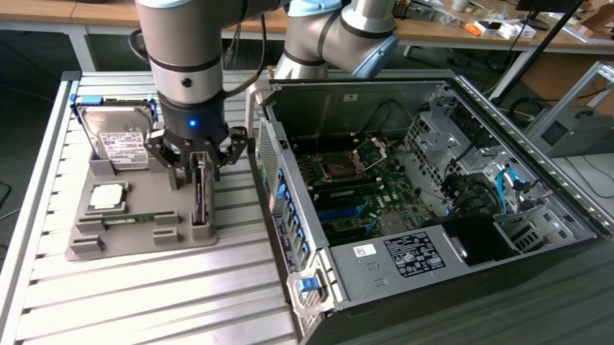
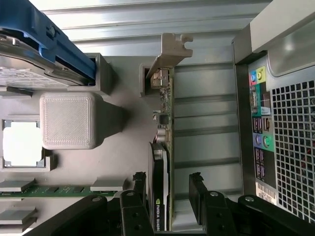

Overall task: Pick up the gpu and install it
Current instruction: 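Pick up the gpu and move the gpu toward the slot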

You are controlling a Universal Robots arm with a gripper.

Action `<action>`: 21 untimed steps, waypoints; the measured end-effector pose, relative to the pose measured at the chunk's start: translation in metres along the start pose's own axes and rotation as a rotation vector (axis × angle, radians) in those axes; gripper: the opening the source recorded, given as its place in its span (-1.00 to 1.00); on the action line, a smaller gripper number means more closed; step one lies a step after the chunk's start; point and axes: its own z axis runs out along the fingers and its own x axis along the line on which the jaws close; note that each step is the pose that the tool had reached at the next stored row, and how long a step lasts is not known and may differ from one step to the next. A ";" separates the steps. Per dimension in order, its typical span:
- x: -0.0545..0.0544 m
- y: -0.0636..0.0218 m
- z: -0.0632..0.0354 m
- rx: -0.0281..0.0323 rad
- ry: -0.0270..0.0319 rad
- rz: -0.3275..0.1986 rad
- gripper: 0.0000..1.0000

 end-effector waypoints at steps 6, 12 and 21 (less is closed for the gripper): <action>0.000 0.0004 0.0032 0.0003 -0.0001 0.000 -0.04; 0.000 0.0003 0.0068 0.0005 -0.0001 0.000 -0.04; 0.001 0.0069 0.0100 0.0012 -0.0002 0.000 -0.04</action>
